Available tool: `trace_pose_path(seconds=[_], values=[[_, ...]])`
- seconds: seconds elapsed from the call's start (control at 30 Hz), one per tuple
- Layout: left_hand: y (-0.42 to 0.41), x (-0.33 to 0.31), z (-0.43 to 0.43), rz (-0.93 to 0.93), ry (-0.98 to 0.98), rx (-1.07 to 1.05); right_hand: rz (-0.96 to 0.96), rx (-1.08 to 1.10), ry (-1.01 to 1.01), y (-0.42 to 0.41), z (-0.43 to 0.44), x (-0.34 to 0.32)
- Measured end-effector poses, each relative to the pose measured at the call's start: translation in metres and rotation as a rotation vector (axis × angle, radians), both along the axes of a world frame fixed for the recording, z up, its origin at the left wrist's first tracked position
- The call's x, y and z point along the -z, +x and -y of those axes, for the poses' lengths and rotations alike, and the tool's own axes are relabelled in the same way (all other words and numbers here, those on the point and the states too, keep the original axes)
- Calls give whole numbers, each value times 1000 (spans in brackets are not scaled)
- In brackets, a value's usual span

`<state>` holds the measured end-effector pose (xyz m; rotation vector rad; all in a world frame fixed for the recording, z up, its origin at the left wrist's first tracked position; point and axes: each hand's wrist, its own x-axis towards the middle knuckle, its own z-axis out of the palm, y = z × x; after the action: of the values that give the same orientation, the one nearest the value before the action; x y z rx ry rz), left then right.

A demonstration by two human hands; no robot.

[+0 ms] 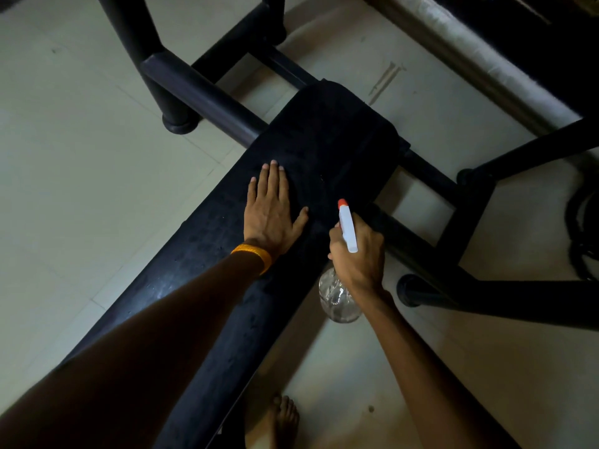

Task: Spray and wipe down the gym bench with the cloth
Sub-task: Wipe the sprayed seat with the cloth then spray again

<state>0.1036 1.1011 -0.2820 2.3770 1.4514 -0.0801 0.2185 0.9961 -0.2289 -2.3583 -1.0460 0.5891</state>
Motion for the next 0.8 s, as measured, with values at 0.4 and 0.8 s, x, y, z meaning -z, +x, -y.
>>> trace_pose_path(seconds=[0.4,0.8], values=[[-125,-56,113,80,-32,-264,13,-204,118,-68,49,-66],[-335,-99,293,49,-138,-752,-185,-649,266,-273,117,-103]])
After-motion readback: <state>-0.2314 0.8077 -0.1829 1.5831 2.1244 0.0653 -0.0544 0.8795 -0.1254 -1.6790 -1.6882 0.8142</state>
